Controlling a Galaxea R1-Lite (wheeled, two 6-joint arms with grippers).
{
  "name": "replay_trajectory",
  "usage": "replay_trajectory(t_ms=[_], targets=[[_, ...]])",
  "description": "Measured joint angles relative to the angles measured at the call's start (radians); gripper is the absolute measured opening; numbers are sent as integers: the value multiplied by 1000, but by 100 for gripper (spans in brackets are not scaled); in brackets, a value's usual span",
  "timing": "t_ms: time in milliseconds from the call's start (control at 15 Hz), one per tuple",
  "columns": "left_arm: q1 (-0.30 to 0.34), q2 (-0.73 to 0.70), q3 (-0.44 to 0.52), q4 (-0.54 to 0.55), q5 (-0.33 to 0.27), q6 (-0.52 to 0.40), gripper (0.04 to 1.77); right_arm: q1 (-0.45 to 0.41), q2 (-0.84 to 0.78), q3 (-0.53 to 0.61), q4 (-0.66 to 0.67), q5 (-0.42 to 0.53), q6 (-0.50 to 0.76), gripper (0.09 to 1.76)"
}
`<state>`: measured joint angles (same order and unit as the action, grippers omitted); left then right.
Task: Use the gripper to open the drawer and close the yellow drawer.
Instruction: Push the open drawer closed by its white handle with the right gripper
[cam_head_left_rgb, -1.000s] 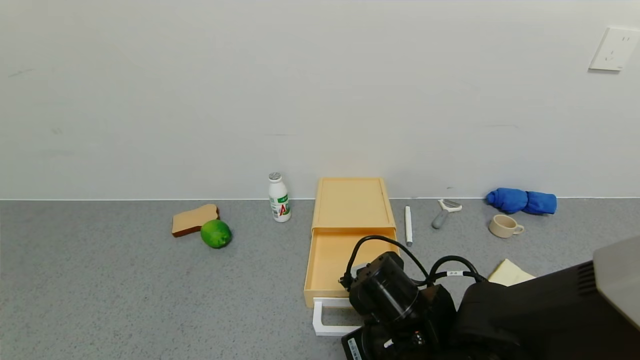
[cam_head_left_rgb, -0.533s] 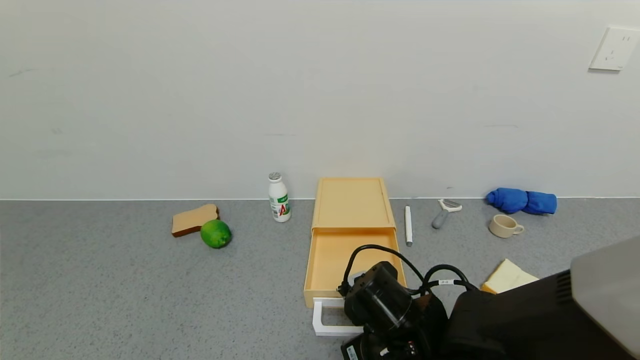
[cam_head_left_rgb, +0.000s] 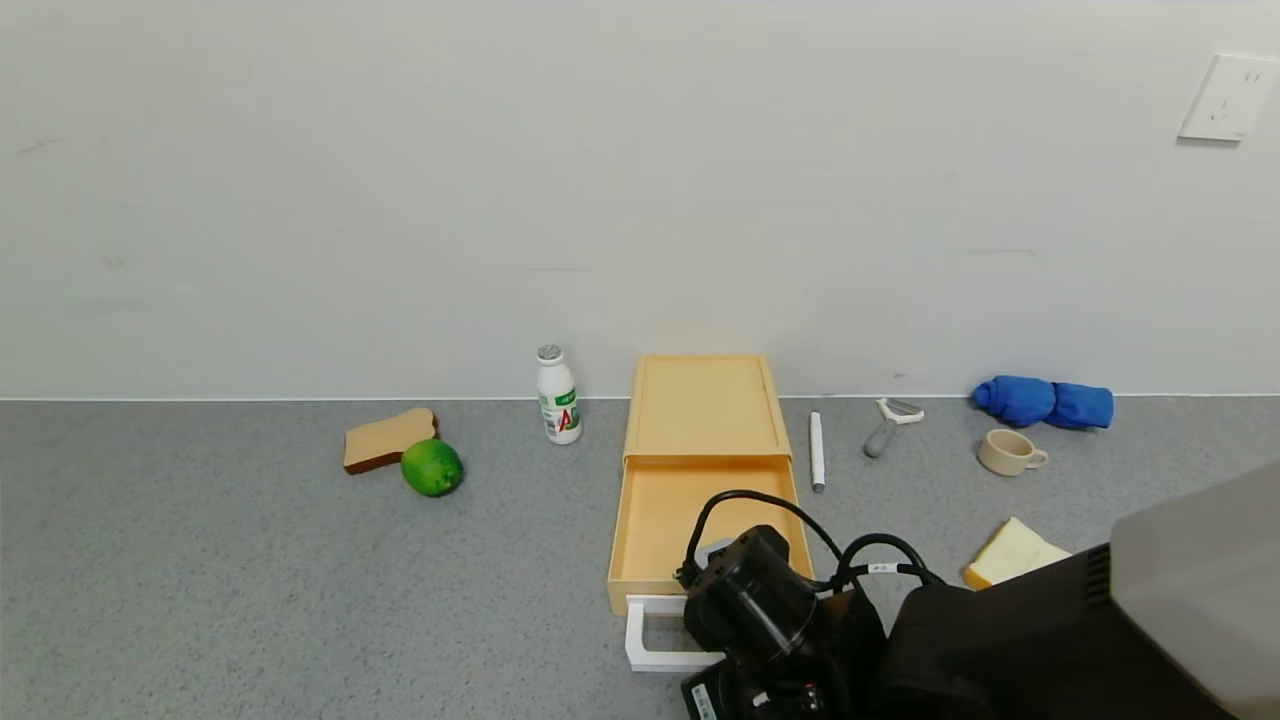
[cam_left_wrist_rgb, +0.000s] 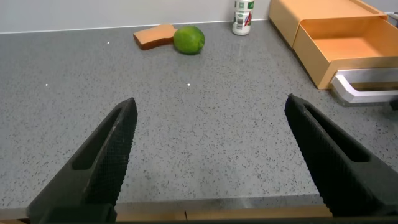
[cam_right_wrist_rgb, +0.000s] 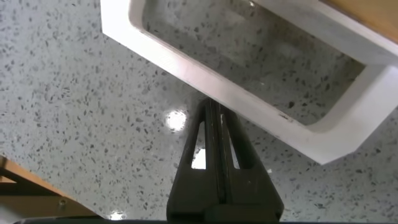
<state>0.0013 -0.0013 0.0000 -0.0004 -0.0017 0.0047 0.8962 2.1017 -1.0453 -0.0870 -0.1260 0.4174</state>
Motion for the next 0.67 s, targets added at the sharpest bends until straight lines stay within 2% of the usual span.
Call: replay_trajectory(t_ms=[667], targets=[[0, 0, 0, 0, 0, 0, 172, -39, 19, -47, -4, -2, -9, 11]])
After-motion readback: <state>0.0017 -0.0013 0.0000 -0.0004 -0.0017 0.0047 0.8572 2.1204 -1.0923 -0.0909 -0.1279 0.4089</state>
